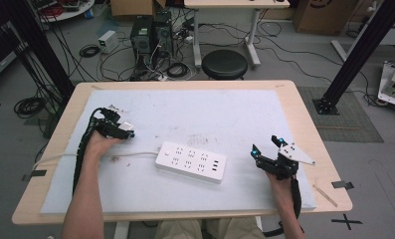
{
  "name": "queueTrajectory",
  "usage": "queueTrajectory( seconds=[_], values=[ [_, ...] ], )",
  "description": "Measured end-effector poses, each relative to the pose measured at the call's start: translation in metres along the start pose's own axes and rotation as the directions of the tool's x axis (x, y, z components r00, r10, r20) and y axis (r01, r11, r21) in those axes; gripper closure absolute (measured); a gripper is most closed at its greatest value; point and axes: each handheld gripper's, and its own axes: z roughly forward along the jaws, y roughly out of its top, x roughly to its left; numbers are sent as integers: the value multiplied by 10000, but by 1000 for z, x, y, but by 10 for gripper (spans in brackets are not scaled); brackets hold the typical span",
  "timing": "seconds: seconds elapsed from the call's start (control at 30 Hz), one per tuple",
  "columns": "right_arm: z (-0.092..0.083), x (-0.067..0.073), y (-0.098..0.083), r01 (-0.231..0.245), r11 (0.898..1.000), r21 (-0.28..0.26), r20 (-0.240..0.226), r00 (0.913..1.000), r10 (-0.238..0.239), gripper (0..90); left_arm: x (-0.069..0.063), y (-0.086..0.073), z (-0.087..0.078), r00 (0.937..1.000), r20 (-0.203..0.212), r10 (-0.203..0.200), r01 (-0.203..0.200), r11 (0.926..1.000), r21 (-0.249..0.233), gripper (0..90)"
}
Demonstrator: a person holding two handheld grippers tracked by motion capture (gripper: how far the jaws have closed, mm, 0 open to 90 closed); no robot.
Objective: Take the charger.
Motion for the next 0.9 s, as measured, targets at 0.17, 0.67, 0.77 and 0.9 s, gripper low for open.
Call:
queueTrajectory(
  seconds=[0.17, 0.67, 0.77, 0.9],
  values=[
    [-1, 0, 0, -45, 9999, -121, 9, 10000, 45, 205, 0, 0, 1, 10000, 71, 60, -60, 10000, 33, 383],
    [-6, 0, 0, -16, 9985, -549, -24, 10000, 14, 205, -2, 1, -2, 10000, 37, 23, -23, 10000, 80, 424],
    [-6, 0, 0, 21, 9986, -524, -63, 10000, -24, 205, -4, 2, -6, 10000, 24, 11, -11, 10000, -89, 424],
    [-5, 2, 1, -108, 9991, -401, -93, 9999, 104, 205, -6, 3, -18, 10000, -53, 64, -66, 9990, -436, 424]
  ],
)
